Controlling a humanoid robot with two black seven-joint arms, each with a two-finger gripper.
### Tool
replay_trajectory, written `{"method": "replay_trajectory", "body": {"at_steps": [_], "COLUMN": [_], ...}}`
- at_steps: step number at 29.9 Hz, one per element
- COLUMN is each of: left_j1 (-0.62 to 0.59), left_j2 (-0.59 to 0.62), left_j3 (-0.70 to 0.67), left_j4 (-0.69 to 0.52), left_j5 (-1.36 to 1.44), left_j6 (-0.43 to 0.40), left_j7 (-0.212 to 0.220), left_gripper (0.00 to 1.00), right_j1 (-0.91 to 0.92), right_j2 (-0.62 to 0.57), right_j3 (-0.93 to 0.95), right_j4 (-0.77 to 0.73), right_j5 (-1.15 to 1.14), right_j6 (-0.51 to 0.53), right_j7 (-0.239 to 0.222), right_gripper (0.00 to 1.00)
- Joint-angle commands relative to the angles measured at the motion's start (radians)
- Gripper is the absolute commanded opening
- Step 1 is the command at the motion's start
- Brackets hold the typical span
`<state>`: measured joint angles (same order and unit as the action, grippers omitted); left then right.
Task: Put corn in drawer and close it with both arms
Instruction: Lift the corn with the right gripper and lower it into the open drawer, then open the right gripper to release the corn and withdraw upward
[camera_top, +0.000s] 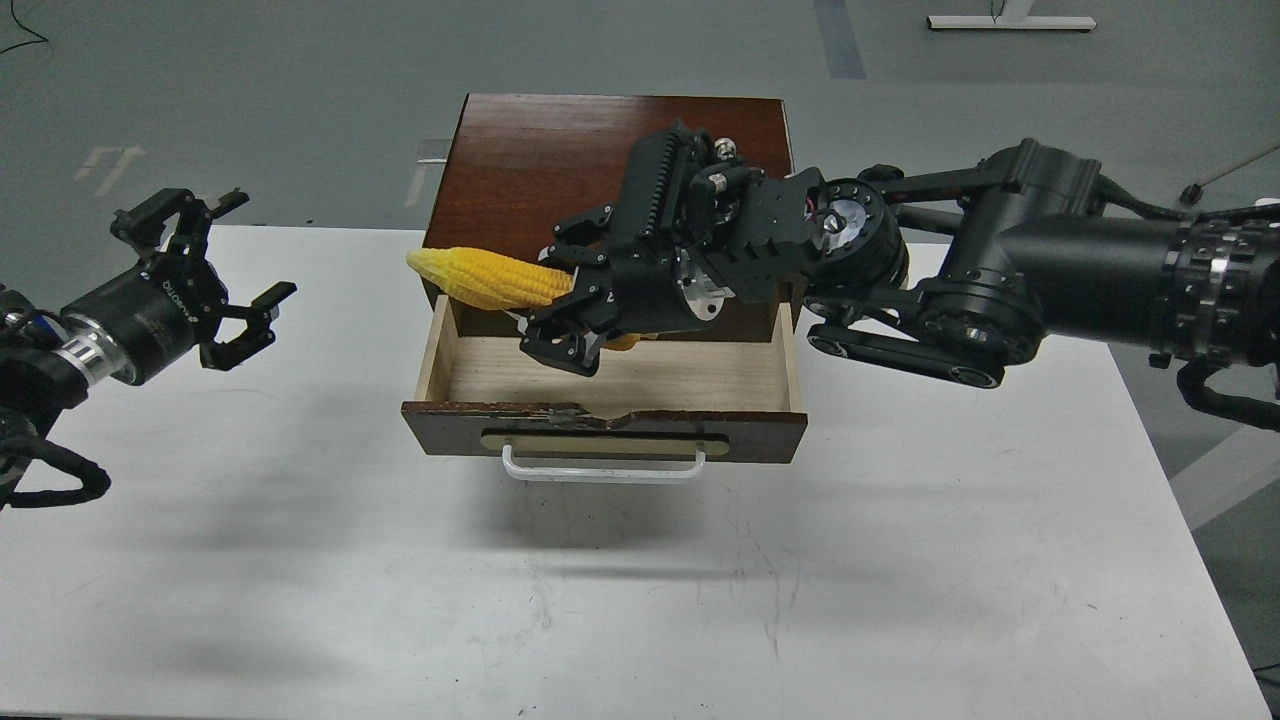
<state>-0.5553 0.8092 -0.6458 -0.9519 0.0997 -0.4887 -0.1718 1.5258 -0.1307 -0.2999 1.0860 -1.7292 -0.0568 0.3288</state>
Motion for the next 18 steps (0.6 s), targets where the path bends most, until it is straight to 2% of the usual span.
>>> {"method": "replay_trajectory", "body": {"at_steps": [1, 3, 5, 9, 18], "left_j1": [0.0, 0.0, 0.0, 0.002, 0.012], "left_j2": [0.001, -0.001, -0.002, -0.004, -0.001], "left_j3": [0.0, 0.0, 0.0, 0.002, 0.0], "left_j4": [0.004, 0.004, 0.004, 0.004, 0.007], "left_j5": [0.0, 0.0, 0.0, 0.0, 0.0], "left_j6": [0.0, 0.0, 0.0, 0.0, 0.0], "left_j7": [0.0, 0.0, 0.0, 0.0, 0.0], "left_gripper": [0.98, 0.98, 0.98, 0.98, 0.98], "right_j1": [-0.007, -0.01, -0.01, -0.01, -0.001], "right_j2": [-0.023, -0.026, -0.029, -0.032, -0.061], "right_j3": [-0.012, -0.012, -0.008, -0.008, 0.025], "right_j4": [-0.001, 0.0, 0.002, 0.003, 0.006], "right_j5": [-0.027, -0.027, -0.027, -0.027, -0.009], "right_j6": [-0.003, -0.003, -0.005, -0.005, -0.009], "right_j7": [0.023, 0.023, 0.023, 0.023, 0.021], "right_gripper": [0.68, 0.72, 0.92, 0.97, 0.98]}}
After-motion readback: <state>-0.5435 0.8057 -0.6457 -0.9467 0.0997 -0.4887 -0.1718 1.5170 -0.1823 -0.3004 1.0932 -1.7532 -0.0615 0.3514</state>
